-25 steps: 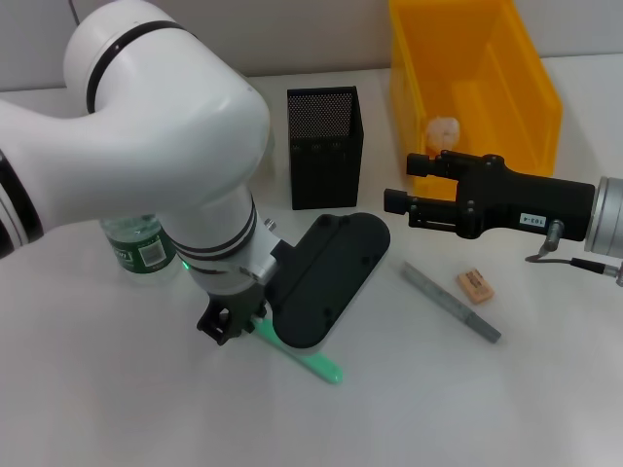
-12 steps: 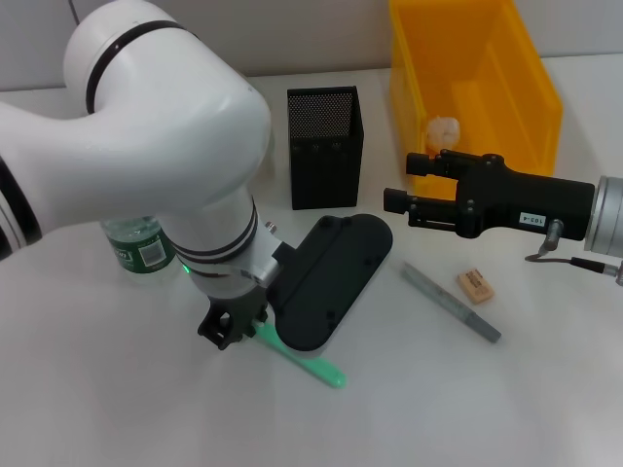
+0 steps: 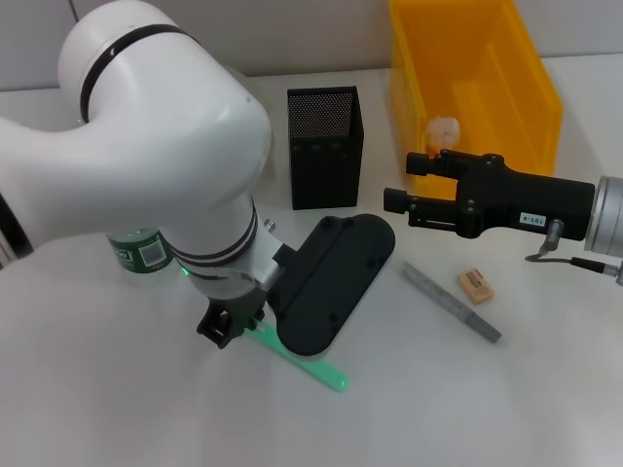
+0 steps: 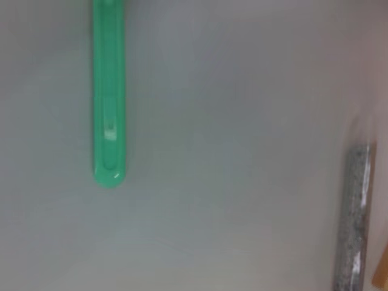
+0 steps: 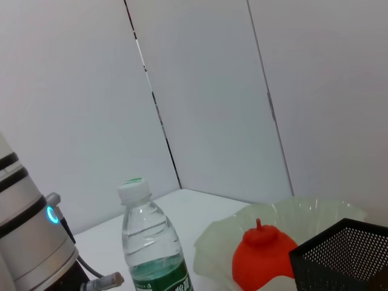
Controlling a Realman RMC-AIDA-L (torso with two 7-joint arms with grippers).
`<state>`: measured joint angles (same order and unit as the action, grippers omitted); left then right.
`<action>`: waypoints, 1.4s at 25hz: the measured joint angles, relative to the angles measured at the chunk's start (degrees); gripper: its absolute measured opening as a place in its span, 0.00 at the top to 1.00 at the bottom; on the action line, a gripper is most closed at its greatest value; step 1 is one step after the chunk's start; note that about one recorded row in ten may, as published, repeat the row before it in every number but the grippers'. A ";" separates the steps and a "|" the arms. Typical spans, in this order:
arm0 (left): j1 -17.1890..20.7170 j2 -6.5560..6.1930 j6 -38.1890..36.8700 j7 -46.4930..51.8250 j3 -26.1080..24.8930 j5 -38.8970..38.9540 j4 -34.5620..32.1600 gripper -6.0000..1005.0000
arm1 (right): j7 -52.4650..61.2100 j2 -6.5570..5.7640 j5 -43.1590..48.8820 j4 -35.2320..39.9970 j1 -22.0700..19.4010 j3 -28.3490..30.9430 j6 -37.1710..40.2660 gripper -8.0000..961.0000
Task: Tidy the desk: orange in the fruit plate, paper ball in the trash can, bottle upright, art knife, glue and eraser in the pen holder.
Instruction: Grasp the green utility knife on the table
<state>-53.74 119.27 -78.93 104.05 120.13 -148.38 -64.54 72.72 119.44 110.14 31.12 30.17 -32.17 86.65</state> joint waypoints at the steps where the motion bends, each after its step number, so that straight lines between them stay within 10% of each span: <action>1: 0.00 0.00 0.00 0.00 0.00 0.00 0.00 0.92 | 0.00 0.00 0.00 0.00 0.00 0.00 0.00 0.23; 35: 0.22 0.00 -0.32 -1.34 0.21 0.30 -1.07 0.73 | -0.04 0.00 -0.02 0.00 -0.15 0.00 0.27 0.23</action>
<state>-53.52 119.27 -79.25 102.71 120.34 -148.08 -65.61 72.68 119.44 110.13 31.11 30.02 -32.17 86.92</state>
